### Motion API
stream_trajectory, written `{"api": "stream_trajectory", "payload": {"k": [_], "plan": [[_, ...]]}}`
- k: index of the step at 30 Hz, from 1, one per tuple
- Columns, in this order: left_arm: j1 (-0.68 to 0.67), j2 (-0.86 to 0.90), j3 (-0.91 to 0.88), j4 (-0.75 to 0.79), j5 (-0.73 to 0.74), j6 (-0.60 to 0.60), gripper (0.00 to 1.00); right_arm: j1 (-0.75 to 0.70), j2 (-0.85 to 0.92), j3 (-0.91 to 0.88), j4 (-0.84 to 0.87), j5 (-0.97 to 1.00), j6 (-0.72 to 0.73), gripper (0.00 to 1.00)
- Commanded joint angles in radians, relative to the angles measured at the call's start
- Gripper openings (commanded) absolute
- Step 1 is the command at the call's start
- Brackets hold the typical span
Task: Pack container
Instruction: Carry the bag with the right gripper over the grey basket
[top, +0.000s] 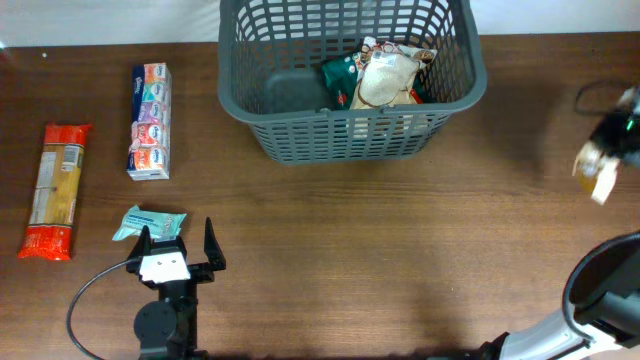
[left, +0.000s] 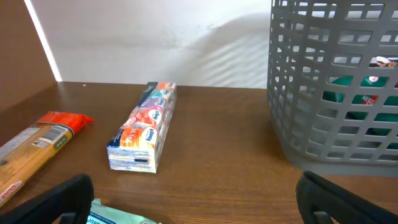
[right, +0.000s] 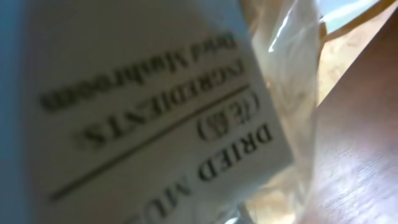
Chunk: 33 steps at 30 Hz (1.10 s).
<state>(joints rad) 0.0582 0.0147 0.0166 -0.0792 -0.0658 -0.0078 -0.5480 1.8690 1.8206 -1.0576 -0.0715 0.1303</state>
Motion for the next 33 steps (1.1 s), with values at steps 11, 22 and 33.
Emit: {"api": "stream_trajectory", "payload": {"k": [11, 22, 33], "plan": [[-0.003, -0.009, -0.007, 0.001, 0.010, -0.010, 0.99, 0.207, -0.008, 0.539, -0.134, -0.220, -0.003, 0.04], [-0.003, -0.009, -0.007, 0.001, 0.011, -0.010, 0.99, 0.517, -0.008, 0.557, -0.060, -0.310, 0.004, 0.04], [-0.003, -0.009, -0.007, 0.001, 0.010, -0.010, 0.99, 0.741, 0.004, 0.556, -0.031, -0.310, -0.112, 0.04]]}}
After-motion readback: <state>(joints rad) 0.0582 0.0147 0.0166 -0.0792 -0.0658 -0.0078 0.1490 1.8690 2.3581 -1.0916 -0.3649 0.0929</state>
